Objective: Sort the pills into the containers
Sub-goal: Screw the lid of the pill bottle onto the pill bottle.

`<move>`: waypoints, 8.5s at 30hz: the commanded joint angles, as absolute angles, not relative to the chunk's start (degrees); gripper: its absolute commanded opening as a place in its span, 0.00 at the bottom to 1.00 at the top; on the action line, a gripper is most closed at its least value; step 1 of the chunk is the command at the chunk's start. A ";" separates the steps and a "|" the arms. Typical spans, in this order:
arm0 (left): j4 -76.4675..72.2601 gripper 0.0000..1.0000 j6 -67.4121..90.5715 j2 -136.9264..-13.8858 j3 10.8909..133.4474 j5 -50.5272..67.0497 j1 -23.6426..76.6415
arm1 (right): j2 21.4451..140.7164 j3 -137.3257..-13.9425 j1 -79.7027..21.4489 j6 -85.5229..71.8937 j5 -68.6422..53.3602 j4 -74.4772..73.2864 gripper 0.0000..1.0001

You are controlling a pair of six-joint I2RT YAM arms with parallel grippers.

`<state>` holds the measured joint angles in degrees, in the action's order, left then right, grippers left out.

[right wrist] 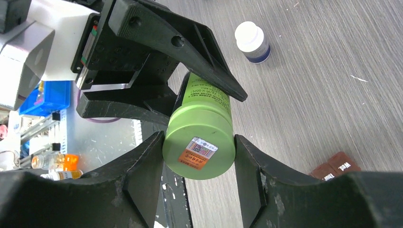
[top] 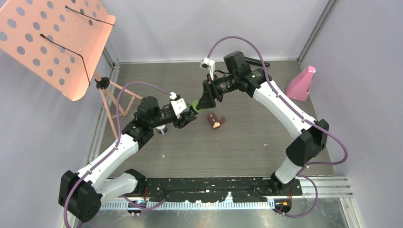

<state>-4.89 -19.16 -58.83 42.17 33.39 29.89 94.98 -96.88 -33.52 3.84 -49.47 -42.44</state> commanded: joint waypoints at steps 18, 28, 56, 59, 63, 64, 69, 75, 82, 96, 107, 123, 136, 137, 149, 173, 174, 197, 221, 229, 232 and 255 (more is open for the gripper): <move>-34.54 0.00 -23.80 -61.12 39.42 21.48 30.54 | 100.11 -94.78 -38.03 -31.31 -35.44 -37.13 0.40; -38.72 0.00 -23.25 -60.76 35.44 15.01 30.76 | 101.47 -99.37 -38.98 -42.30 -23.15 -34.69 0.47; -42.76 0.00 -15.53 -61.05 31.65 8.87 30.76 | 95.61 -101.62 -36.08 -28.11 -32.70 -21.88 0.98; -41.97 0.00 -14.34 -60.05 31.13 11.29 30.75 | 93.77 -98.75 -35.30 -24.75 -36.39 -18.05 0.96; -38.44 0.00 -12.23 -58.03 30.94 15.88 30.76 | 89.44 -92.14 -34.89 -18.04 -40.24 -8.38 0.96; -37.08 0.00 -11.39 -57.56 31.17 17.35 30.76 | 88.08 -89.90 -34.85 -15.36 -41.59 -6.87 0.96; -32.03 0.00 -9.25 -54.63 31.77 25.84 30.67 | 85.97 -88.13 -33.63 -1.96 -47.97 -8.00 0.97; -21.87 0.00 -9.72 -52.60 35.60 36.37 30.59 | 88.04 -96.16 -31.07 17.66 -62.51 -25.39 0.98; -16.62 0.00 -11.46 -53.39 38.25 40.07 30.59 | 92.88 -106.78 -31.83 37.09 -61.82 -54.45 0.97; -14.95 0.00 -13.28 -54.77 39.88 41.44 30.59 | 82.97 -89.93 -38.11 26.22 -48.43 -36.36 0.86; -18.08 0.00 -15.01 -56.23 40.35 37.78 30.59 | 84.71 -86.32 -40.84 9.87 -40.04 -27.53 0.44; -34.88 0.00 -18.44 -62.64 37.66 16.06 30.67 | 96.36 -99.57 -42.04 -34.37 -12.01 -32.04 0.06; -28.83 0.00 -15.08 -62.20 37.81 16.64 30.58 | 87.80 -94.18 -39.21 -27.93 -13.77 -20.86 0.96; -28.08 0.00 -14.85 -62.15 38.21 17.47 30.51 | 87.05 -92.54 -38.54 -27.24 -14.67 -20.32 0.95; -20.53 0.00 -14.86 -60.70 41.29 33.94 30.41 | 81.49 -80.12 -30.74 5.35 -54.39 -8.36 0.95; -16.00 0.00 -13.97 -62.72 48.84 39.95 29.36 | 84.54 -85.61 -34.87 7.51 -45.29 -16.69 0.37; -15.88 0.00 -14.18 -63.29 49.61 39.27 29.36 | 84.54 -84.99 -35.55 4.32 -43.65 -15.95 0.34; -14.66 0.00 -12.90 -62.93 48.75 30.91 27.42 | 88.67 -99.43 -45.49 -24.13 -4.53 -16.64 0.98; -13.24 0.00 -4.48 -61.62 49.68 59.13 24.17 | 79.90 -84.45 -33.74 13.91 -63.02 -14.41 0.87; -12.59 0.00 -4.41 -61.68 50.40 59.48 24.17 | 83.68 -88.17 -34.51 18.03 -61.51 -20.14 0.81; -12.57 0.00 -4.50 -61.71 50.45 59.58 24.17 | 84.29 -88.65 -34.74 18.17 -60.98 -20.02 0.72; -17.49 0.00 -8.52 -62.68 51.72 26.23 26.80 | 84.67 -83.93 -49.47 -20.31 11.31 -8.68 0.08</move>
